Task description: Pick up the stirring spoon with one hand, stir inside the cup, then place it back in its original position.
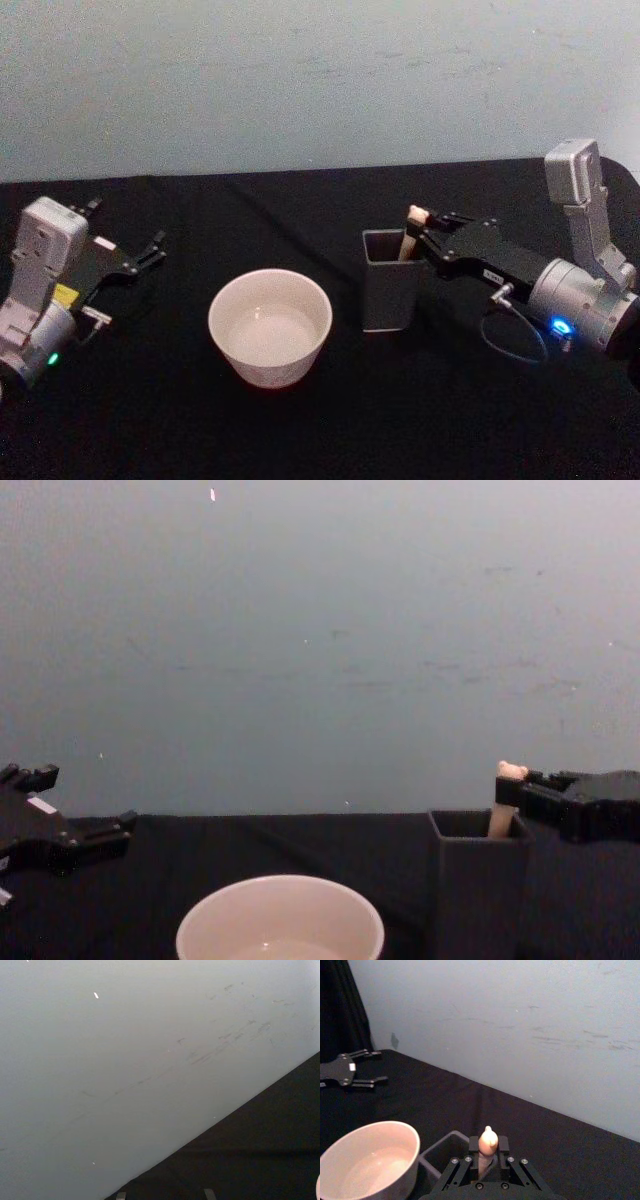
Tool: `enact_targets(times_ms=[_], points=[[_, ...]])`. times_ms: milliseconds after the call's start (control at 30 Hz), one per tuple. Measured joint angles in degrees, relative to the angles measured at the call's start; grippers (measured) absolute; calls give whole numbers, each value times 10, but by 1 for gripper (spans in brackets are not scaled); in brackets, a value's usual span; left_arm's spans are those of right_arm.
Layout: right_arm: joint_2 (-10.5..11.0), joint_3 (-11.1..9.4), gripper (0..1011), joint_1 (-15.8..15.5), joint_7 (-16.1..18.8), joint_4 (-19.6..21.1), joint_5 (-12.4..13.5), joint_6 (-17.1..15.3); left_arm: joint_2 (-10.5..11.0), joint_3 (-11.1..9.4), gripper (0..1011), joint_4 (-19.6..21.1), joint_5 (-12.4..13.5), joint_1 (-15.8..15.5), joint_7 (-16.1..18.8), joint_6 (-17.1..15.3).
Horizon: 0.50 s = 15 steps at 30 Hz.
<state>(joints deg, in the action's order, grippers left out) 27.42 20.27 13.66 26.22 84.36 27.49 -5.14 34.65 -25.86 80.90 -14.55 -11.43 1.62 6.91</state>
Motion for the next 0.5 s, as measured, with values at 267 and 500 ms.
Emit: enact_targets(times_ms=[267, 500], points=[[0, 0, 221, 5, 11, 12, 21, -3, 0, 0, 1001, 0, 0, 0, 0, 0], [5, -7, 218, 9, 10, 26, 40, -3, 0, 0, 1001, 0, 0, 0, 0, 0]])
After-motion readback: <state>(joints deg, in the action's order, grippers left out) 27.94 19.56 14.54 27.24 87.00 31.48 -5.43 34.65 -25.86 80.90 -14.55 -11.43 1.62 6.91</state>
